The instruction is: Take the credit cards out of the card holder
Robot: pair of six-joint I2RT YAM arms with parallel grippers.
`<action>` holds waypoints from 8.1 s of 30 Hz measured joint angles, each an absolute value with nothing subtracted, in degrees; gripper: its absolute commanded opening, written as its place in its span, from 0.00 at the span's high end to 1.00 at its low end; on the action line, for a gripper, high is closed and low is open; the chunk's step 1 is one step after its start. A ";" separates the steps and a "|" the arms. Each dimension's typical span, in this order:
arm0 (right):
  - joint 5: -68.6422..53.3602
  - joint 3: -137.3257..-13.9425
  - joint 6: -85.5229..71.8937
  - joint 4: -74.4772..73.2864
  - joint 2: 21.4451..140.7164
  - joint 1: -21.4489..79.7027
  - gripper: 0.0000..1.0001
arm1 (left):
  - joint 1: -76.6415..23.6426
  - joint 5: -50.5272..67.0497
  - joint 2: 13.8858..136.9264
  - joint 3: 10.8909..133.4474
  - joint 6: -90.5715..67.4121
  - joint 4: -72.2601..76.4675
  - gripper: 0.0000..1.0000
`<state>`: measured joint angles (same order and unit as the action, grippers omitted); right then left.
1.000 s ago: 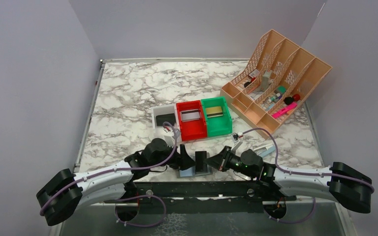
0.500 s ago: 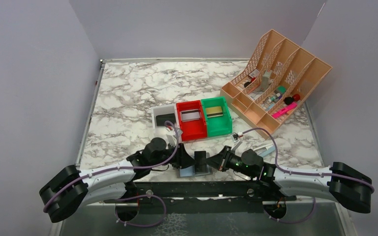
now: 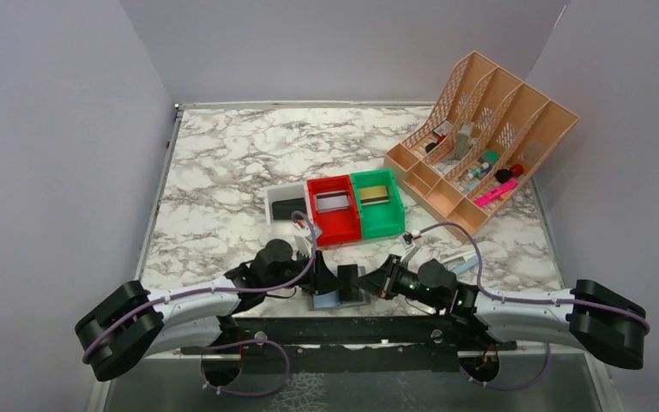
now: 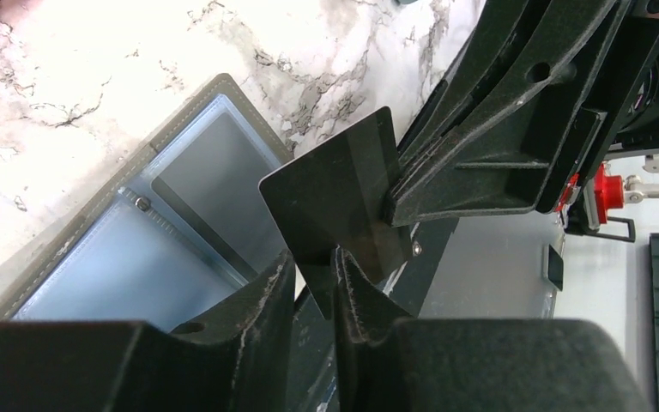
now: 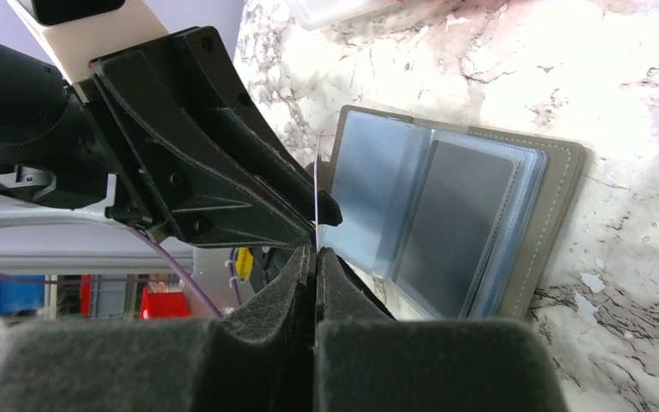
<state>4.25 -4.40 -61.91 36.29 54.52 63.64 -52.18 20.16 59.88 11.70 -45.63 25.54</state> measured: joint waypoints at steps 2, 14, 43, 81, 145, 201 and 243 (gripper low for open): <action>4.12 -4.45 -61.93 36.38 55.11 63.64 0.91 | -52.18 20.45 60.23 11.70 -45.60 25.69 0.79; 2.44 -6.07 -61.98 37.19 58.72 63.64 0.92 | -51.99 21.21 60.38 11.70 -46.09 26.74 0.82; 23.27 -37.19 -38.06 6.68 63.35 63.64 0.99 | -46.54 -20.27 51.33 38.57 -36.97 -23.83 0.01; 29.39 -84.82 9.69 2.46 117.71 63.64 0.99 | -13.54 -27.66 45.10 42.09 -29.76 -35.29 0.01; 5.50 -100.75 -11.97 -20.82 129.14 58.06 0.99 | -13.50 -29.87 44.25 42.09 -29.95 -35.29 0.01; 5.10 -32.86 -44.66 -7.62 64.62 58.13 0.61 | -18.44 8.43 43.00 34.83 -32.08 -28.77 0.13; -4.19 -25.08 -50.70 -0.99 72.01 58.13 0.67 | -46.54 4.84 52.03 23.86 -43.70 -19.11 0.57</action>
